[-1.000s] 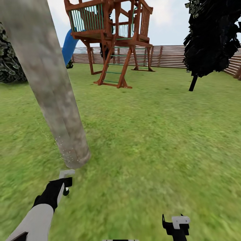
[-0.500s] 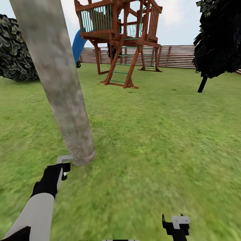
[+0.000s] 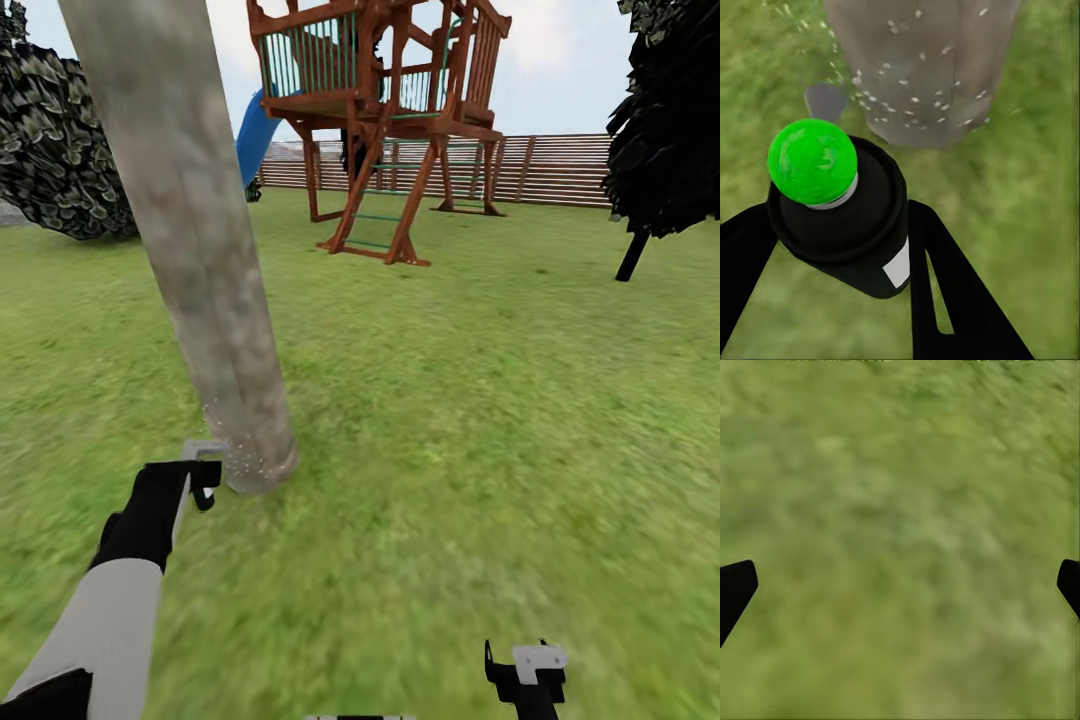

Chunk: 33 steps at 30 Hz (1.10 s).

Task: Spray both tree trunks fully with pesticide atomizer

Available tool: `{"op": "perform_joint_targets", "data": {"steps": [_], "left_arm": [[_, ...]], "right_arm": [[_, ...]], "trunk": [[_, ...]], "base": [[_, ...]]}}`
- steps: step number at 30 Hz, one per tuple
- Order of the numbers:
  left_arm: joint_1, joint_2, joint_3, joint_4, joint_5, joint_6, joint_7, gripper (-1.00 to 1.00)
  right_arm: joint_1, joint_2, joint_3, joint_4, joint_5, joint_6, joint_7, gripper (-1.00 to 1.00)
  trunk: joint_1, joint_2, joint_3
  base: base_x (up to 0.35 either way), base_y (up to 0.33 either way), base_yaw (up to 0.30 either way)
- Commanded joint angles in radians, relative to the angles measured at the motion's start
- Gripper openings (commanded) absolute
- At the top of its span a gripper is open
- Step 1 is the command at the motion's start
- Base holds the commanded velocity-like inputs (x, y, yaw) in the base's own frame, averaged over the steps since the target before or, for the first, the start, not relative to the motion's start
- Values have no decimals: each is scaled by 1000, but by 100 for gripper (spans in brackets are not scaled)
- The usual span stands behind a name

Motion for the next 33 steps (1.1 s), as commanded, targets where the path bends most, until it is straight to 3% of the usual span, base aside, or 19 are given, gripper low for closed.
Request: {"op": "perform_joint_targets", "data": {"steps": [1, 3, 7, 17, 26, 28, 33], "left_arm": [[4, -1, -1, -21, 1, 1, 0, -100], [10, -1, -3, -75, 0, 24, 0, -100], [11, 0, -4, -91, 2, 64, 1, -100], [12, 0, -4, -90, 2, 64, 3, -100], [6, 0, -4, -94, 2, 65, 5, -100], [6, 0, -3, -146, 1, 66, 5, -100], [9, 0, -4, -156, 2, 65, 5, -100]], "right_arm": [[0, 0, 0, 0, 0, 0, 0, 100], [0, 0, 0, 0, 0, 0, 0, 100], [0, 0, 0, 0, 0, 0, 0, 100], [0, 0, 0, 0, 0, 0, 0, 100], [0, -1, 0, 0, 0, 0, 0, 100], [0, 0, 0, 0, 0, 0, 0, 100], [0, 0, 0, 0, 0, 0, 0, 100]], "trunk": [[0, 0, 0], [0, 0, 0], [0, 0, 0], [0, 0, 0], [0, 0, 0], [0, 0, 0], [0, 0, 0]], "base": [[174, -214, 0], [97, -247, 0], [-9, -269, 0], [40, -273, 227], [77, -273, 15], [-118, -257, 0], [-177, -152, 114]]}}
